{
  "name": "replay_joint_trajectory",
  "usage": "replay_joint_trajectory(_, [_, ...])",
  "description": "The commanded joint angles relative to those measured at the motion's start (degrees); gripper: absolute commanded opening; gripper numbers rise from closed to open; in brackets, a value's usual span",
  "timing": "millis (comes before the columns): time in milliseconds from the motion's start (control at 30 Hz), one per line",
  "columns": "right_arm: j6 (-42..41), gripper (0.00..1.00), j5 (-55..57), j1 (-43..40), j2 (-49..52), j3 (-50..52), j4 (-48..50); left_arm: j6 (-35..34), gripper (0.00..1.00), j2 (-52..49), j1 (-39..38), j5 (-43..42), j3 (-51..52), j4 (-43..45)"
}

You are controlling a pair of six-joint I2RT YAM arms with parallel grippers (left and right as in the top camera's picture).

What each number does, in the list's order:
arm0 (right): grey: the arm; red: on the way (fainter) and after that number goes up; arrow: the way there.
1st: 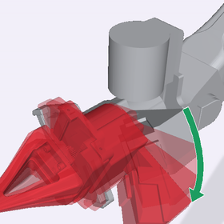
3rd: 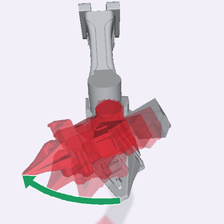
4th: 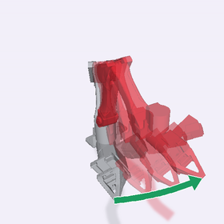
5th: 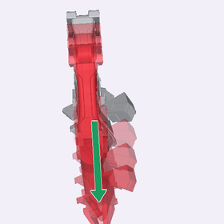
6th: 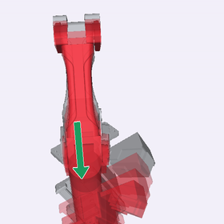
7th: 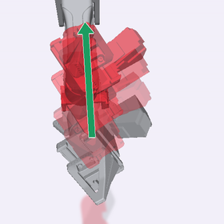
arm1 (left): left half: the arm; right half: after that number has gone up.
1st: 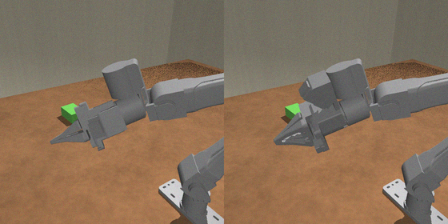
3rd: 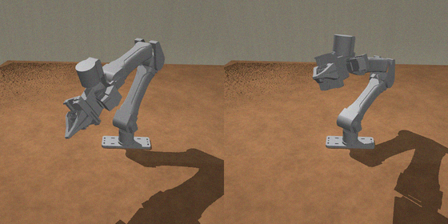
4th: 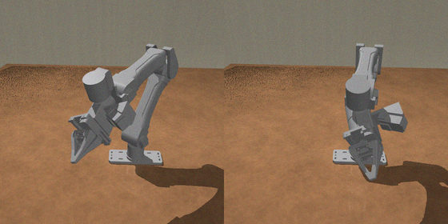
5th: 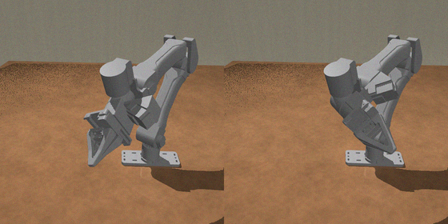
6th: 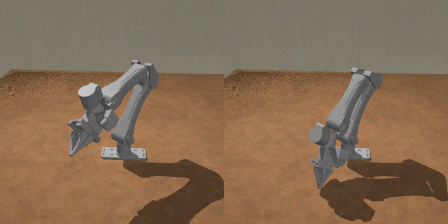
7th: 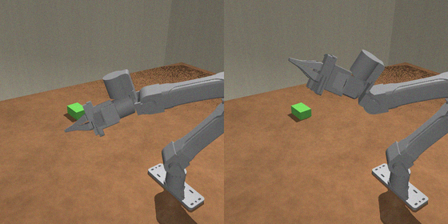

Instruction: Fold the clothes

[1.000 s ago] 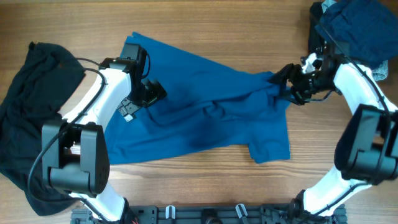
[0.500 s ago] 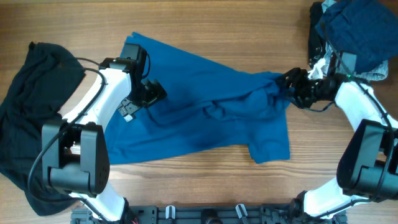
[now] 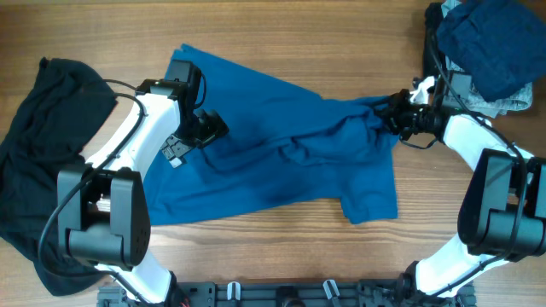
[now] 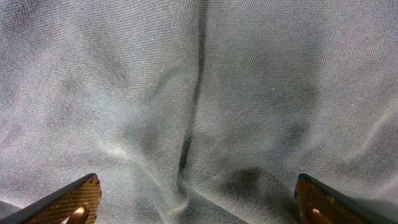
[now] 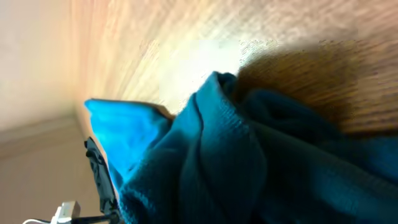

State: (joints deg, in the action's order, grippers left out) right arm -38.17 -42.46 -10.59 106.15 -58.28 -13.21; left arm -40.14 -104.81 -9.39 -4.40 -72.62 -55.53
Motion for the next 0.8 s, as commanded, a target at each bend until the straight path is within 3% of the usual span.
replay_joint_trajectory(0, [-1.09,0.25,-1.33,0.20,-0.96,-5.55,-0.81,0.74,1.00,-0.42,-0.13,0.39,-0.48,-0.20])
replay_joint_trajectory(100, [-5.03,0.34,-1.33,0.20,-1.05,-10.21,4.20,0.74,1.00,-0.42,-0.13,0.39,-0.48,-0.17])
replay_joint_trajectory(167, [-6.75,0.33,-0.83,0.63,-0.87,-10.27,11.39,0.74,1.00,-0.42,-0.13,0.39,-0.48,0.13])
replay_joint_trajectory(267, [-9.97,0.07,9.22,4.42,0.33,-10.27,18.18,0.74,1.00,-0.42,-0.13,0.39,-0.48,0.90])
replay_joint_trajectory(367, [-10.01,0.04,13.60,7.80,2.60,-10.27,21.16,0.74,1.00,-0.42,-0.13,0.39,-0.48,0.87])
replay_joint_trajectory(400, [-9.97,0.08,13.86,7.87,3.17,-10.27,20.94,0.74,1.00,-0.42,-0.13,0.39,-0.48,0.85])
replay_joint_trajectory(500, [-8.20,0.50,16.35,4.76,3.10,-10.58,12.44,0.76,1.00,-0.42,-0.13,0.39,-0.48,0.66])
replay_joint_trajectory(533, [-8.74,0.58,15.96,2.93,3.10,-10.58,7.52,0.74,1.00,-0.42,-0.13,0.39,-0.48,0.68])
replay_joint_trajectory(667, [-5.09,0.61,11.74,-1.92,3.15,-10.56,-1.31,0.74,1.00,-0.42,-0.15,0.39,-0.48,0.68])
replay_joint_trajectory(767, [-3.21,0.61,10.01,-0.55,3.61,-10.34,-2.27,0.74,1.00,-0.42,-0.13,0.39,-0.48,1.11])
